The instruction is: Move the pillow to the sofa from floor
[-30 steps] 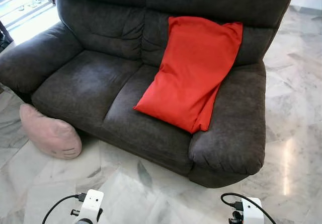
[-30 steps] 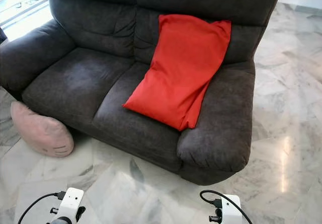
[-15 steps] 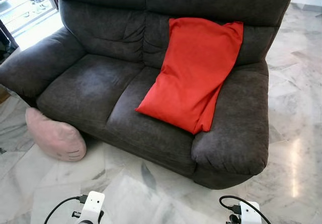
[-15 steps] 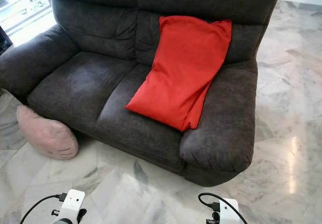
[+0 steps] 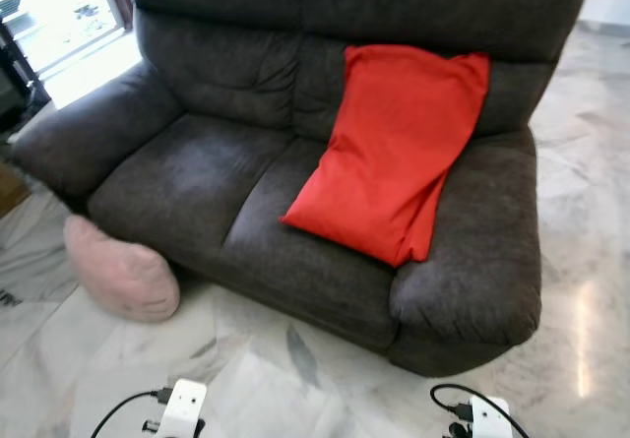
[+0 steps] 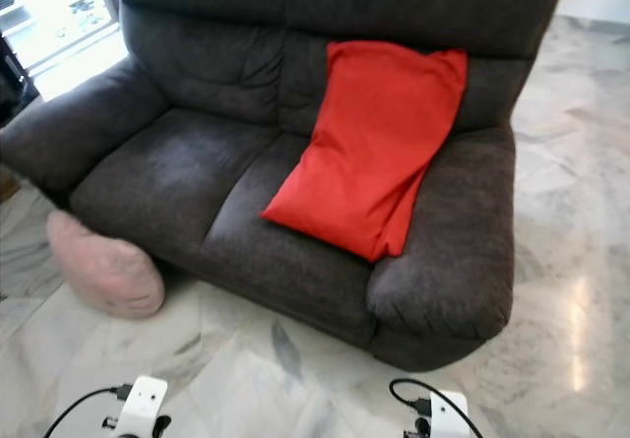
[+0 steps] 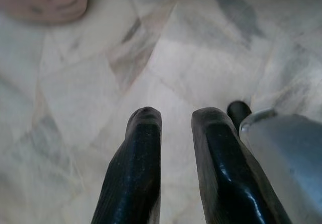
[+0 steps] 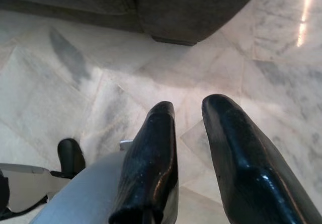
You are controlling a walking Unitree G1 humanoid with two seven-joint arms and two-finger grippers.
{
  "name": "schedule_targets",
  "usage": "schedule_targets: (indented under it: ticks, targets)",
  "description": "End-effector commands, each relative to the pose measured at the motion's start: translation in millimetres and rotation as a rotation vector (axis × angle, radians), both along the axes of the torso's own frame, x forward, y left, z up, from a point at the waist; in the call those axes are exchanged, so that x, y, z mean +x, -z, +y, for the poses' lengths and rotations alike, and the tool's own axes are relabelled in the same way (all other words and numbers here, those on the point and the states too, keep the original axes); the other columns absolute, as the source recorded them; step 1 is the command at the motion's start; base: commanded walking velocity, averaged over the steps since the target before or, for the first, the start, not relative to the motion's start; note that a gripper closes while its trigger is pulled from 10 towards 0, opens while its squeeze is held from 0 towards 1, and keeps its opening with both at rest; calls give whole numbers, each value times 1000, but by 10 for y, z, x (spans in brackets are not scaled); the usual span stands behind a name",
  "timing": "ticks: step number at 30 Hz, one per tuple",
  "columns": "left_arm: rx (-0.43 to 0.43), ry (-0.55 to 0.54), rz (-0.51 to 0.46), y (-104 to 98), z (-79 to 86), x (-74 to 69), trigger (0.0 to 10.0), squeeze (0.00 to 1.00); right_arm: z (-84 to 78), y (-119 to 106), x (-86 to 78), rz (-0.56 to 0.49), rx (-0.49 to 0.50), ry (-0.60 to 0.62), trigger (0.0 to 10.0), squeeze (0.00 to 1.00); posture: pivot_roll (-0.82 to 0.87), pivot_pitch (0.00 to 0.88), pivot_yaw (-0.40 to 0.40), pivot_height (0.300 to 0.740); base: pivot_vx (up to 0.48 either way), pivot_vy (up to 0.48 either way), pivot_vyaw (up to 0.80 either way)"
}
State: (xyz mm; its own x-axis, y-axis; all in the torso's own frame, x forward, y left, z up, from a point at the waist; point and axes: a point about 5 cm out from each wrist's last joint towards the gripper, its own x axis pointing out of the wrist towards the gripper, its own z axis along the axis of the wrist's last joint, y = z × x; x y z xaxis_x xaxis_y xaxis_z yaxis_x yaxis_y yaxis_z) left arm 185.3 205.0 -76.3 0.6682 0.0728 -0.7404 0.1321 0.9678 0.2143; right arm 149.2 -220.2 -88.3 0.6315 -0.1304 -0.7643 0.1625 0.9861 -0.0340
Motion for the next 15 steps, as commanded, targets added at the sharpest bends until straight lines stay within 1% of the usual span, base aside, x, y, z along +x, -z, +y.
schedule_targets:
  ticks: [1,9,14,15]
  targets:
    - [5,-13,20,27,23,-58,10000,0,51,21,-22,12,14,-7,10000,0,-99,93,40,740,0,251,0]
    - [1,-10,20,31,5,-60,10000,0,56,25,-23,18,18,-5,10000,0,-104,100,38,740,0,285,0]
    - [0,-7,17,28,-5,-48,10000,0,63,37,-39,35,16,-13,10000,0,-100,112,36,740,0,334,-800]
    - [-1,-7,14,23,-5,-41,10000,0,63,38,-42,34,21,-1,10000,0,-100,123,37,740,0,296,0]
